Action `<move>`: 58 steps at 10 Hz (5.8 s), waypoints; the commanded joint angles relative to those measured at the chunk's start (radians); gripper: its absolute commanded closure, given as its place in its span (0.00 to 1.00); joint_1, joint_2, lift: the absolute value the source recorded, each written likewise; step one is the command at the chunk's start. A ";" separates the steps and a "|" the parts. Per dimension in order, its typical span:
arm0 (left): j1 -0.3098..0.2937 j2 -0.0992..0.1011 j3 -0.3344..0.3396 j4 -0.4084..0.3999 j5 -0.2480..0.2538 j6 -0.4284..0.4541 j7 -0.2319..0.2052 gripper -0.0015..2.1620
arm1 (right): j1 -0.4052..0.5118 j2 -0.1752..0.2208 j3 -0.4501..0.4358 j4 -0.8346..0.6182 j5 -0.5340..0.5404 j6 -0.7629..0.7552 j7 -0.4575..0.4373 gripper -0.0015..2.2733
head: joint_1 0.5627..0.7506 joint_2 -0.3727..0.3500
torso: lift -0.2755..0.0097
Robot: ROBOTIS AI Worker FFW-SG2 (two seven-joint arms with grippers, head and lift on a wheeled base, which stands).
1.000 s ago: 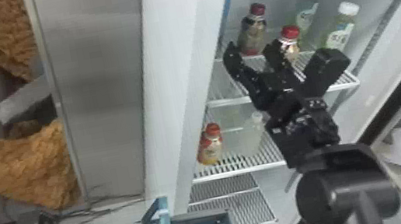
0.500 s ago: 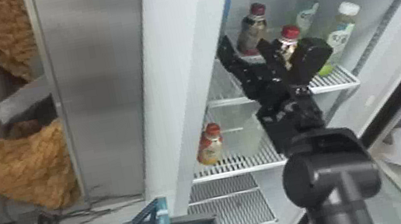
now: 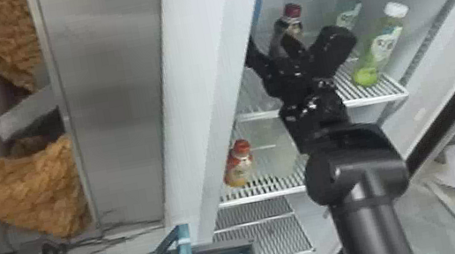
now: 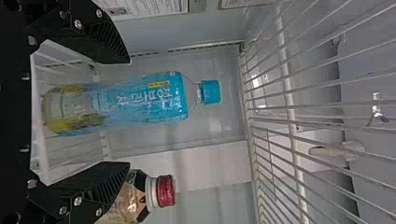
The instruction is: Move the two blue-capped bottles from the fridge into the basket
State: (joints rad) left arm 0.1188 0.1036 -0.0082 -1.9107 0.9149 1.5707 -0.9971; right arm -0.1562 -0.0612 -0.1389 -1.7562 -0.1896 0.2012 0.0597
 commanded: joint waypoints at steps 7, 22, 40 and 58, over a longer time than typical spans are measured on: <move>-0.001 0.004 0.002 0.000 0.000 0.001 0.000 0.53 | -0.133 0.001 0.015 0.160 0.054 0.002 -0.011 0.11 | 0.57 0.03 | 0.70; -0.008 0.010 0.002 0.000 0.000 0.001 0.000 0.53 | -0.295 -0.002 0.047 0.349 0.146 0.061 -0.029 0.55 | 0.46 0.03 | 0.70; -0.008 0.013 -0.004 0.000 0.002 0.001 0.002 0.53 | 0.161 -0.081 0.075 -0.290 -0.028 0.167 -0.029 0.56 | 0.70 0.03 | 0.70; 0.004 -0.001 0.022 0.000 0.000 0.001 0.005 0.53 | 0.856 -0.055 -0.080 -0.923 -0.205 0.299 0.061 0.56 | 0.70 0.03 | 0.70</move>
State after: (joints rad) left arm 0.1238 0.1032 0.0165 -1.9107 0.9150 1.5707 -0.9921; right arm 0.6836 -0.1179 -0.2226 -2.6733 -0.3851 0.4978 0.1209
